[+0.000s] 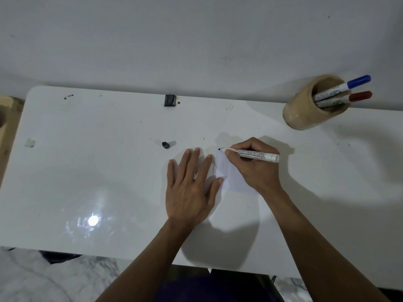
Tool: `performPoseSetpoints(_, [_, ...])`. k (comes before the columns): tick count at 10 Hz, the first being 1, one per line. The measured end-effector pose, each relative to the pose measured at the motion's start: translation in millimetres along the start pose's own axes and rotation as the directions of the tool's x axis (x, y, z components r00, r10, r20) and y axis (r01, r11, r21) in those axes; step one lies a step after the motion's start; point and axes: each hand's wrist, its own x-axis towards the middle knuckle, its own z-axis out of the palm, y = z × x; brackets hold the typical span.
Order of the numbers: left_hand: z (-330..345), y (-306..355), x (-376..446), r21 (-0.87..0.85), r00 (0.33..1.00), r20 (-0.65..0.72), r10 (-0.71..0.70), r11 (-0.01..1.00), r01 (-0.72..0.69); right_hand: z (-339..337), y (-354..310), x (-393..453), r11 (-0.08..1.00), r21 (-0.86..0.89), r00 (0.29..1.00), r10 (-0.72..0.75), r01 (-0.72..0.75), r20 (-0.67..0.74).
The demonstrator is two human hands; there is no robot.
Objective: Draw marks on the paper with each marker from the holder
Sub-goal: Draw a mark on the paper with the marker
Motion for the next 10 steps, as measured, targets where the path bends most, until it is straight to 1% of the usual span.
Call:
performPoseSetpoints(3, [1.9,-0.7,-0.4,-0.014,1.000,-0.008,0.003,1.000,-0.003,-1.6,-0.4,0.2,0.999,-0.042,1.000,0.005,-0.004,0.019])
performPoseSetpoints(10, [5.1,-1.9,-0.8,-0.027,1.000,0.005,0.004,1.000,-0.004,-1.6,-2.0,0.1,0.998,-0.055,0.998,0.039,-0.036,0.050])
